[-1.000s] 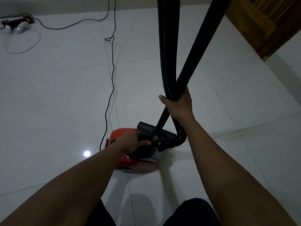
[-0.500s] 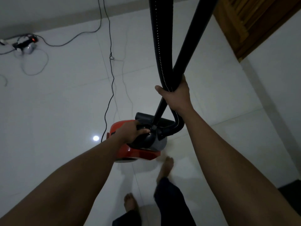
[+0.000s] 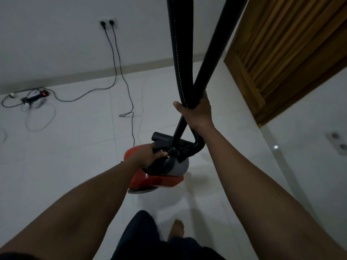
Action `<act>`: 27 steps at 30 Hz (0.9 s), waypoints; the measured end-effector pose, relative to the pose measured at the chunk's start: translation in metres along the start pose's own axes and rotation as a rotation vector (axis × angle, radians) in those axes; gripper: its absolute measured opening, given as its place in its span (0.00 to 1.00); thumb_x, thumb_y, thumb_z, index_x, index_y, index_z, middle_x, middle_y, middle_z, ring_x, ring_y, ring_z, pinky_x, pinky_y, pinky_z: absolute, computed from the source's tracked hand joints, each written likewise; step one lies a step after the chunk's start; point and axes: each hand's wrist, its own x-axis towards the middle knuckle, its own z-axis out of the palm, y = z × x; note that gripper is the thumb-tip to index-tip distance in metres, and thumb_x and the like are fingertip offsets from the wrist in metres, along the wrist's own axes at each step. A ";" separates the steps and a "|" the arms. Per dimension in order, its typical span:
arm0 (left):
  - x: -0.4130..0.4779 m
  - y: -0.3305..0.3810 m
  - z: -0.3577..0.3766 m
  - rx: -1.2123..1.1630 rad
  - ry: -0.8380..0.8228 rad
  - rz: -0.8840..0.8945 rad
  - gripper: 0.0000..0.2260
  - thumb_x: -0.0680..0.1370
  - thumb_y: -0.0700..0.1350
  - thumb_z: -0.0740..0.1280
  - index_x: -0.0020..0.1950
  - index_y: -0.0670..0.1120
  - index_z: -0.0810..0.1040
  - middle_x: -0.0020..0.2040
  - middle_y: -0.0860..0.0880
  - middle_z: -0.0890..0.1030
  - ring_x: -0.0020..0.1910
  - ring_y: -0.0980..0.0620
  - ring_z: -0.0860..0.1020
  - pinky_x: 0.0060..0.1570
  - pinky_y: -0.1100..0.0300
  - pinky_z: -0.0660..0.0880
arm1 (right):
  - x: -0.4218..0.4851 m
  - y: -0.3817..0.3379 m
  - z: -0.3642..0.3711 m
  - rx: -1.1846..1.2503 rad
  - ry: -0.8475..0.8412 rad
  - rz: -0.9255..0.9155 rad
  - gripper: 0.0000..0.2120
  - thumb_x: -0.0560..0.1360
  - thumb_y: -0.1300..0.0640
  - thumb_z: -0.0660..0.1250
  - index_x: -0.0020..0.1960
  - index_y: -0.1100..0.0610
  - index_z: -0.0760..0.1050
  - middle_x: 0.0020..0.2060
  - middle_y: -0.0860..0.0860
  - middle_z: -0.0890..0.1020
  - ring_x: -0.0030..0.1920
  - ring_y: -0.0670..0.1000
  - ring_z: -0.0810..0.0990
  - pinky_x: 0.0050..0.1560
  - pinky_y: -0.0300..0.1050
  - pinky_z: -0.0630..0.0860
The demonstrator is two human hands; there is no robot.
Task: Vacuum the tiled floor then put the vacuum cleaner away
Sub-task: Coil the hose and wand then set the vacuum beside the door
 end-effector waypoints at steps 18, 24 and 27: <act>0.402 0.211 -0.218 0.020 0.032 0.121 0.24 0.77 0.64 0.66 0.69 0.55 0.75 0.58 0.47 0.84 0.46 0.53 0.75 0.50 0.59 0.67 | 0.452 -0.059 -0.105 0.034 0.208 -0.033 0.35 0.62 0.37 0.80 0.63 0.51 0.75 0.51 0.40 0.82 0.50 0.36 0.81 0.42 0.26 0.73; 0.537 0.279 -0.272 0.060 0.016 0.123 0.24 0.77 0.64 0.66 0.70 0.55 0.74 0.58 0.48 0.83 0.47 0.53 0.75 0.49 0.59 0.67 | 0.611 -0.050 -0.137 0.064 0.225 -0.008 0.32 0.59 0.35 0.79 0.56 0.45 0.71 0.45 0.37 0.80 0.45 0.27 0.78 0.41 0.29 0.72; 0.607 0.316 -0.302 0.056 0.012 0.109 0.24 0.77 0.65 0.65 0.70 0.56 0.74 0.57 0.48 0.83 0.49 0.51 0.77 0.50 0.58 0.68 | 0.697 -0.052 -0.153 0.052 0.227 -0.005 0.34 0.60 0.36 0.79 0.59 0.46 0.72 0.48 0.37 0.80 0.47 0.27 0.78 0.44 0.28 0.73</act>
